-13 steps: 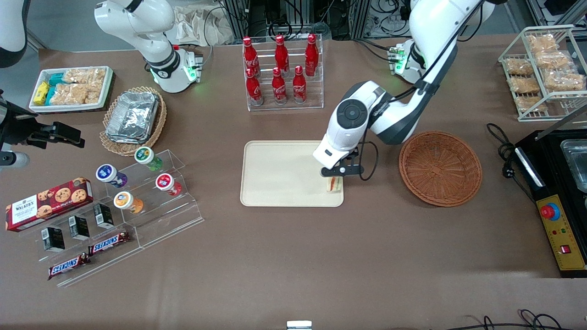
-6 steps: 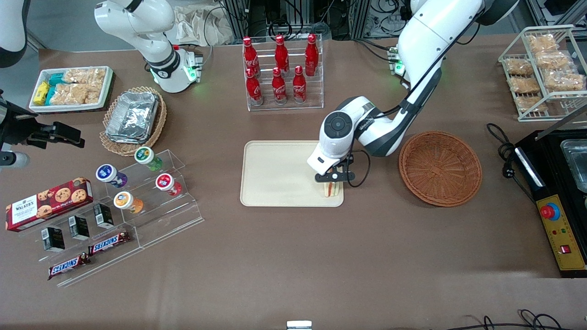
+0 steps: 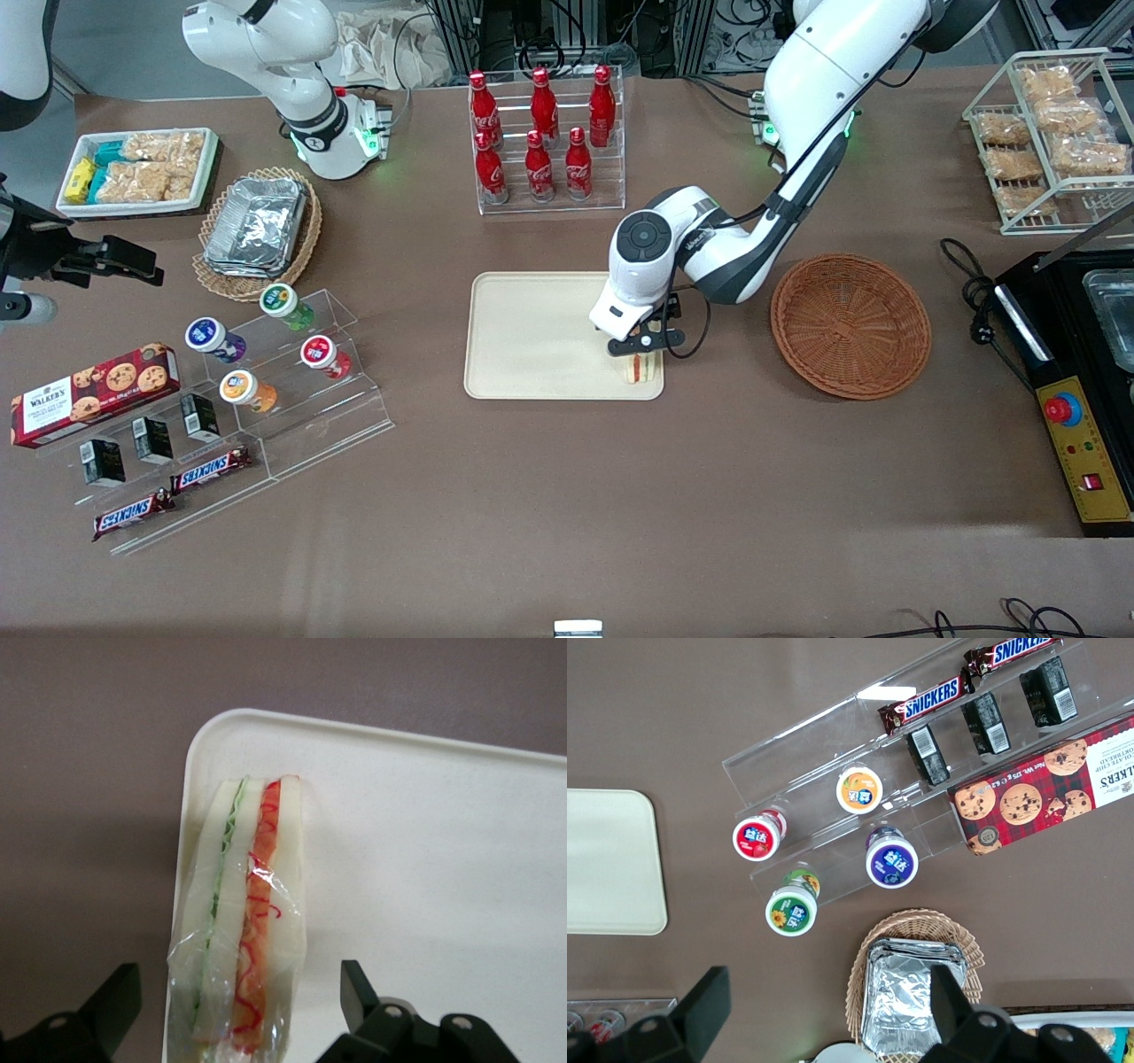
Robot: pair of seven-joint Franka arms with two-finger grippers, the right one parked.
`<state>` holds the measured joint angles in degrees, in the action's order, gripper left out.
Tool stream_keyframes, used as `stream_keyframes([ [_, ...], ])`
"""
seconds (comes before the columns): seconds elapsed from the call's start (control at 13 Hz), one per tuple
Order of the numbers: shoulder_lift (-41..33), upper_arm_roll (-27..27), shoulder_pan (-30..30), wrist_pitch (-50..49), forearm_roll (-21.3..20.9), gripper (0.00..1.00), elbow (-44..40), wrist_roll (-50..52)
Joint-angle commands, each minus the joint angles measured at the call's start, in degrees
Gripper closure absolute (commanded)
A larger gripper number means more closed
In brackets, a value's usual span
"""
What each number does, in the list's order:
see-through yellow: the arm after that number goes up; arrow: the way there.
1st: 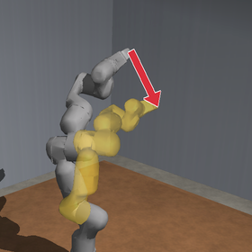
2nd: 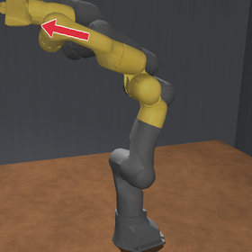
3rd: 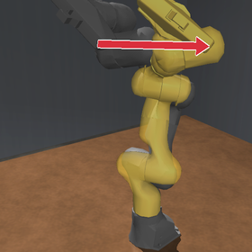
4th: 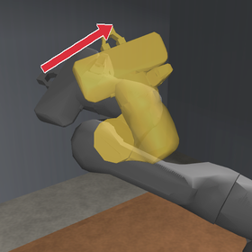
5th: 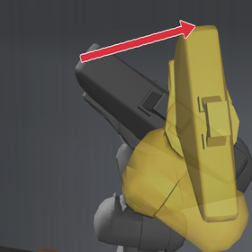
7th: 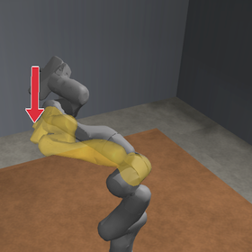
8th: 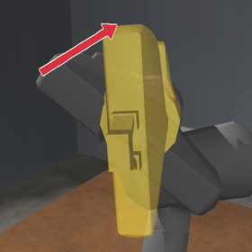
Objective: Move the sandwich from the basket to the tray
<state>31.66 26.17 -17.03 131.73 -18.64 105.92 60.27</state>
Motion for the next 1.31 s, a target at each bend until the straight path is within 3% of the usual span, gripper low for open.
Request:
stream_keyframes([
  [0.0, -5.01, 0.11, 0.85, -5.15, -0.35, 0.0, -0.28, 1.78],
  [0.31, -13.97, 0.46, 6.02, -16.82, 5.35, 0.0, -2.9, 0.12],
  [0.54, -23.18, -0.24, 12.17, -24.93, 15.62, 0.0, -4.41, -9.97],
  [0.62, -25.83, -2.07, 13.59, -26.86, 17.04, 0.0, -4.23, -13.74],
  [0.85, -31.73, -14.79, 12.37, -34.07, 21.97, 0.0, -4.06, -30.76],
  [1.08, -33.15, -24.65, 12.55, -38.65, 21.89, 0.0, -3.97, -53.78],
  [1.23, -32.8, -26.87, 12.81, -38.31, 20.32, 0.0, -4.49, -57.72],
])
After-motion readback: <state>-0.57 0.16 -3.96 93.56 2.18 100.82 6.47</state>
